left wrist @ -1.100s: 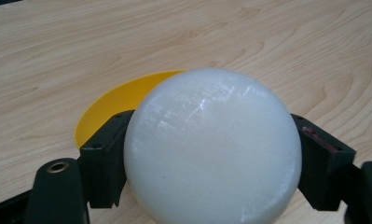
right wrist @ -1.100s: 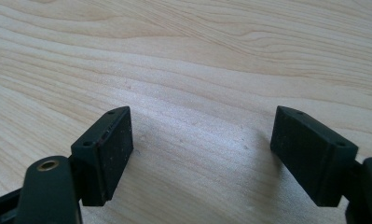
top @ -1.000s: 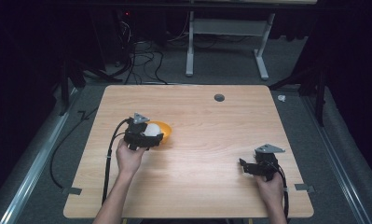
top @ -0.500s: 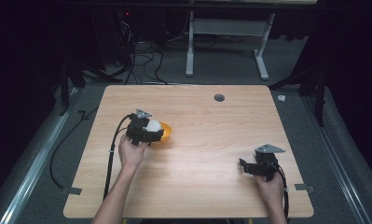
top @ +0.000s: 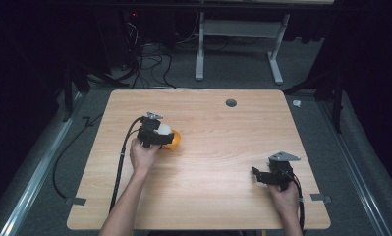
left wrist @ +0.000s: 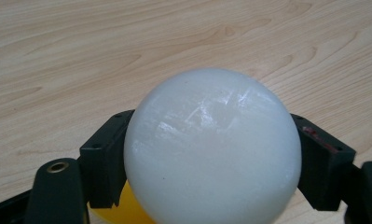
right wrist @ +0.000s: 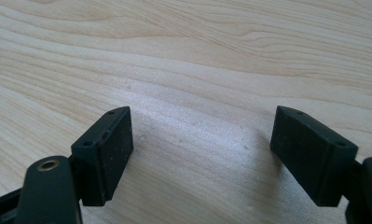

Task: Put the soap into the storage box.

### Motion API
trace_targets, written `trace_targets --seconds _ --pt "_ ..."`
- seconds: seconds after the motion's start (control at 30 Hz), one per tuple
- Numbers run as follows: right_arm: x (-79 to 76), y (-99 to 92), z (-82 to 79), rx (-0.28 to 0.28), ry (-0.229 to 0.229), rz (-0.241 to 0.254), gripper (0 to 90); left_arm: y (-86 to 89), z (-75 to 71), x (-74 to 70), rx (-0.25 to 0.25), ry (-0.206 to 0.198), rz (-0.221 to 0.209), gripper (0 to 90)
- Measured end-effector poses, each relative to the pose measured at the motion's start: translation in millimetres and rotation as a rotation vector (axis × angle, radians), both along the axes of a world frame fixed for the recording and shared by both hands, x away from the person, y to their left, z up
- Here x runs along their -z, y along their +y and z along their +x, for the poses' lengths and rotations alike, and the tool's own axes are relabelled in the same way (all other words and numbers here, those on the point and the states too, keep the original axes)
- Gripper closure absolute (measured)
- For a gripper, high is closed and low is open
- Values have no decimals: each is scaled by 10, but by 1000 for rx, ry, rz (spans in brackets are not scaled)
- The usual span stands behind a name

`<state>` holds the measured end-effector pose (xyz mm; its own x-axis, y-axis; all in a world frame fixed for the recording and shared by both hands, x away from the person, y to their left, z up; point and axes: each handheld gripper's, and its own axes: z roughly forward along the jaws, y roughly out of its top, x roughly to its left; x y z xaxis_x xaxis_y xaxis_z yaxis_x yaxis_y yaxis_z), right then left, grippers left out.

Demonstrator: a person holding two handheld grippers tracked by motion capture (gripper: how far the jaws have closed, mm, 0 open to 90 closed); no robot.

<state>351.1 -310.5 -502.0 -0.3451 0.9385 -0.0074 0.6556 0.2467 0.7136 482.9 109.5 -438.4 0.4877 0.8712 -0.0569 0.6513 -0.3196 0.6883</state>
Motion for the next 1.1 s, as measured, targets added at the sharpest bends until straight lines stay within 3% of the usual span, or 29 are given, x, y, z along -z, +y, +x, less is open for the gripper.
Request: trace_targets --seconds 0.9,1.1 --pt "0 0 0 0 0 0 219 -87 104 211 -22 46 53 240" --pt "0 0 0 0 0 -1 219 -45 68 92 -20 -8 -7 240"
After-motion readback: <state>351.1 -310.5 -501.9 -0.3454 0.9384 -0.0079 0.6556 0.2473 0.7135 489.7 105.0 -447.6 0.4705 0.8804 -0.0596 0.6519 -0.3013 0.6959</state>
